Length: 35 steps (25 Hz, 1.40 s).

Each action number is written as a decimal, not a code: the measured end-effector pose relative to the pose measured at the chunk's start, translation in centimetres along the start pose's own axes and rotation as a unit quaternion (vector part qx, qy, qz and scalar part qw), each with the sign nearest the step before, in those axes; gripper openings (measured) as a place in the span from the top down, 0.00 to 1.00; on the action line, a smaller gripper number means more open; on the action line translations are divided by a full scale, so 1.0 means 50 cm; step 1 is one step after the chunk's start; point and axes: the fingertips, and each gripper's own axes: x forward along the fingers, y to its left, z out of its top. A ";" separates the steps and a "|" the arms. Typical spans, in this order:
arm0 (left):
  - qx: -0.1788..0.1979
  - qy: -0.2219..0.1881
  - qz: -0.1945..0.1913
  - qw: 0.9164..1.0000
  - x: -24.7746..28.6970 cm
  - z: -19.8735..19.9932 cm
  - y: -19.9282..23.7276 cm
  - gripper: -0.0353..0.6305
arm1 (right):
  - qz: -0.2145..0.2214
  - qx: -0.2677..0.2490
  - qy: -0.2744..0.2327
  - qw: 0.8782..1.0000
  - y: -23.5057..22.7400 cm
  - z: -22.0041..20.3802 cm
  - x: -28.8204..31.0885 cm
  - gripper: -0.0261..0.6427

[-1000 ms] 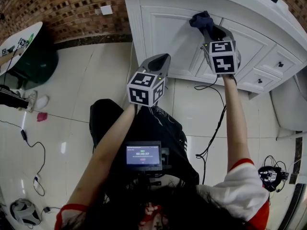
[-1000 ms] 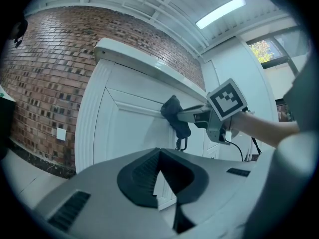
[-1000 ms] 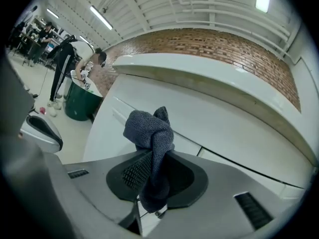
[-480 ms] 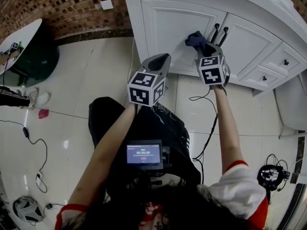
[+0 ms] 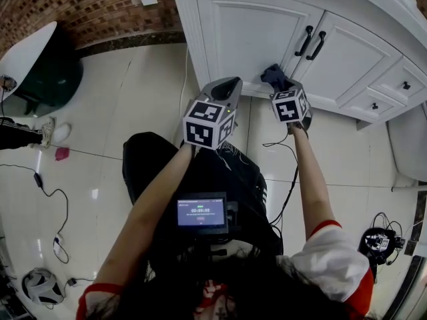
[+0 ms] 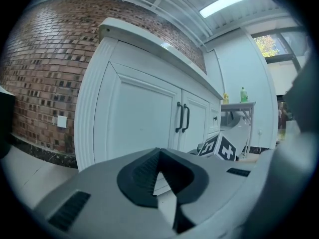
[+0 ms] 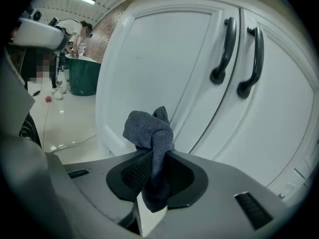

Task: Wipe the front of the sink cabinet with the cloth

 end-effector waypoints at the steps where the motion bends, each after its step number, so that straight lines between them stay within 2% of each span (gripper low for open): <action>1: 0.001 0.004 -0.002 1.000 0.003 -0.005 0.000 0.89 | 0.004 0.003 0.009 1.000 0.007 -0.020 0.012 0.83; 8: -0.005 0.014 0.003 1.000 0.013 -0.033 0.017 0.89 | 0.029 0.014 0.065 0.997 0.055 -0.135 0.094 0.83; 14: -0.010 0.016 0.003 1.000 0.013 -0.041 0.030 0.89 | 0.033 0.028 0.103 0.994 0.069 -0.194 0.118 0.83; 20: -0.011 0.005 -0.010 1.000 0.024 -0.019 0.002 0.89 | 0.025 0.037 0.055 0.997 0.021 -0.136 0.036 0.83; 26: -0.030 -0.021 -0.038 0.999 0.041 0.030 -0.067 0.89 | -0.021 0.043 0.012 0.999 -0.117 -0.083 -0.087 0.83; 35: -0.024 -0.068 -0.063 0.995 0.088 0.129 -0.174 0.89 | -0.087 -0.002 -0.095 0.992 -0.353 0.128 -0.291 0.83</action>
